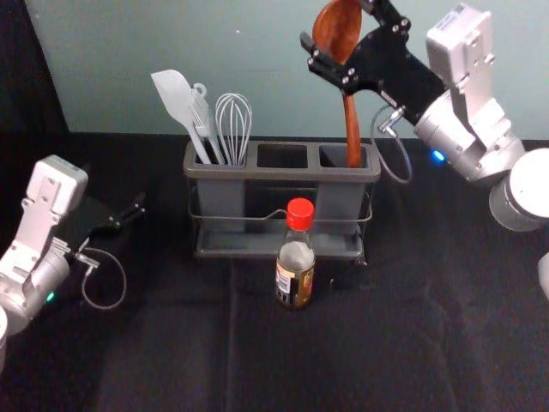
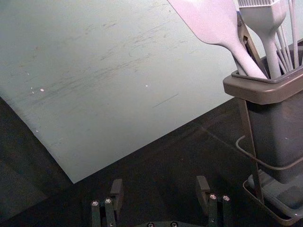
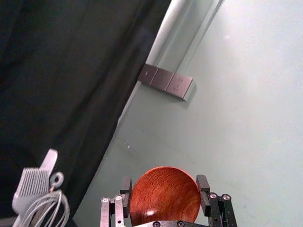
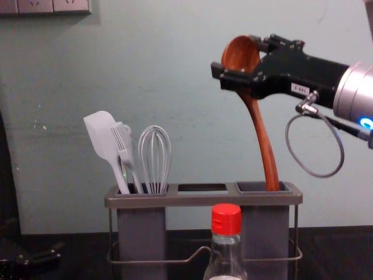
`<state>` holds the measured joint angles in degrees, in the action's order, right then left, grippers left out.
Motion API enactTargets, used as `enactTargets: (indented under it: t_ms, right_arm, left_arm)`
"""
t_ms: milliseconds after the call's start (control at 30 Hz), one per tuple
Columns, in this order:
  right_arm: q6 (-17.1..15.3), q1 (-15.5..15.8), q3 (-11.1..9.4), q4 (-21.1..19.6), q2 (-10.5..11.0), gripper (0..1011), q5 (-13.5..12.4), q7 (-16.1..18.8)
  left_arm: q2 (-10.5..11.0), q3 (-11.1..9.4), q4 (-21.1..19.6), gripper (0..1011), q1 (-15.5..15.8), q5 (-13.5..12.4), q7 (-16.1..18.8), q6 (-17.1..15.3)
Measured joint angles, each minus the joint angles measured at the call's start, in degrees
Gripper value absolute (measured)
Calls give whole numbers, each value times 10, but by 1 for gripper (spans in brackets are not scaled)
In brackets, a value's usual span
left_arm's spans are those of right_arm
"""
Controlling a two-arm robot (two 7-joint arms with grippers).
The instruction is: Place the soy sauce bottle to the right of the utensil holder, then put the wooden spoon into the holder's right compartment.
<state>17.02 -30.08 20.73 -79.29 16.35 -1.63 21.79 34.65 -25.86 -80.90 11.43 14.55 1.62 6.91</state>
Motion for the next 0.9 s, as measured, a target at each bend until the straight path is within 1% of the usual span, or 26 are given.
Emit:
enactTargets:
  t_ms: [233, 400, 900]
  right_arm:
    - [7, 9, 6, 17, -1, 848, 7, 0]
    - [19, 19, 8, 29, -3, 848, 10, -3]
    - [31, 40, 6, 52, -6, 848, 14, -5]
  left_arm:
    - [0, 0, 0, 1005, 0, 0, 0, 0]
    - [0, 0, 0, 1005, 0, 0, 0, 0]
    - [0, 0, 0, 1005, 0, 0, 0, 0]
